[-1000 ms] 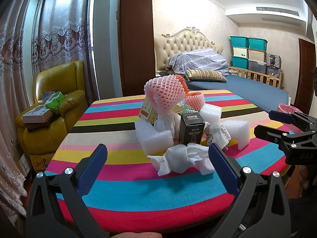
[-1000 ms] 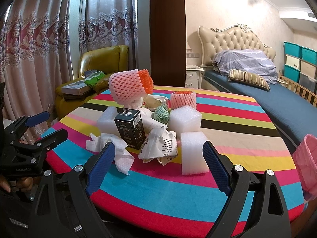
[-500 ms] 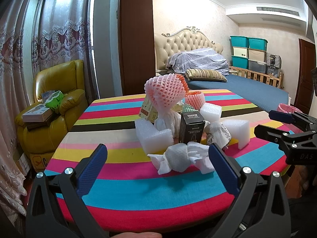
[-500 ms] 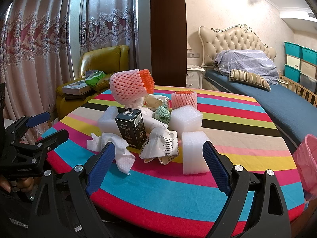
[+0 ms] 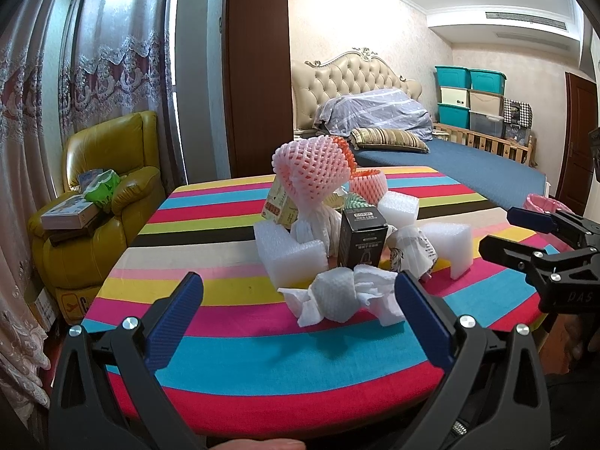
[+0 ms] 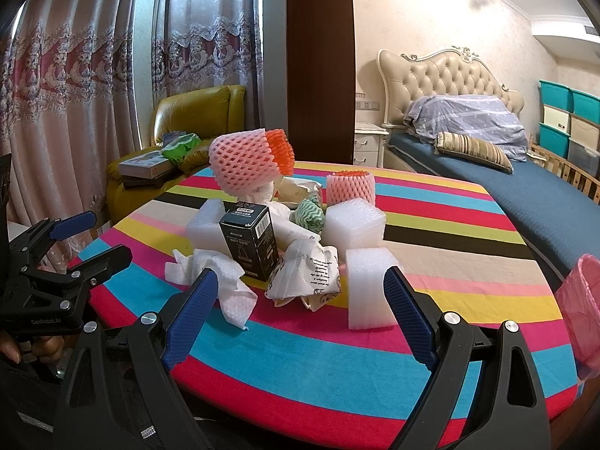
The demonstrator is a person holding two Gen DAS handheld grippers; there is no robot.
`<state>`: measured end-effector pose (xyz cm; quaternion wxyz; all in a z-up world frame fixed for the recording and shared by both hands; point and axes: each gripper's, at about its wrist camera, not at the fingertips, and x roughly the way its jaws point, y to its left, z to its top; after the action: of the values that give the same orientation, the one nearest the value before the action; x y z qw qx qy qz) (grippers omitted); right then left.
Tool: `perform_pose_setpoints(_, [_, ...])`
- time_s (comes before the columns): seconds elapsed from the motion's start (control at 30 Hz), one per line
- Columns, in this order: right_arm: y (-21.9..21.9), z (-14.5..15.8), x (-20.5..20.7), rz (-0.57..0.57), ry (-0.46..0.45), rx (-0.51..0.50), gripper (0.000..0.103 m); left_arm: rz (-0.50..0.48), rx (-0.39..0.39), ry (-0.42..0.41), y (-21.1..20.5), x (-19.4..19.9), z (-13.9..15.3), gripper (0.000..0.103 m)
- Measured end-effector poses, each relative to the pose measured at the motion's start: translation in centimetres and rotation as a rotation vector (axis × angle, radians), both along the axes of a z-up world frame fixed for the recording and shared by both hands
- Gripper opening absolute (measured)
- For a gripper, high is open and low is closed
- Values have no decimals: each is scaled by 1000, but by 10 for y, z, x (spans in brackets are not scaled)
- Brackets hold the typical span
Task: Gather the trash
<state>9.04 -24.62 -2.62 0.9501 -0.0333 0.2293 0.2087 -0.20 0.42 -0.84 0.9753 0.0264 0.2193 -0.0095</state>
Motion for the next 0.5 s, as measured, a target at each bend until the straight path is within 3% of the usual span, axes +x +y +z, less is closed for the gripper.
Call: perform_pose_setpoints(0.5, [23,-11,21,26,18,-49,84,38,-54,99,25,16,-16,99])
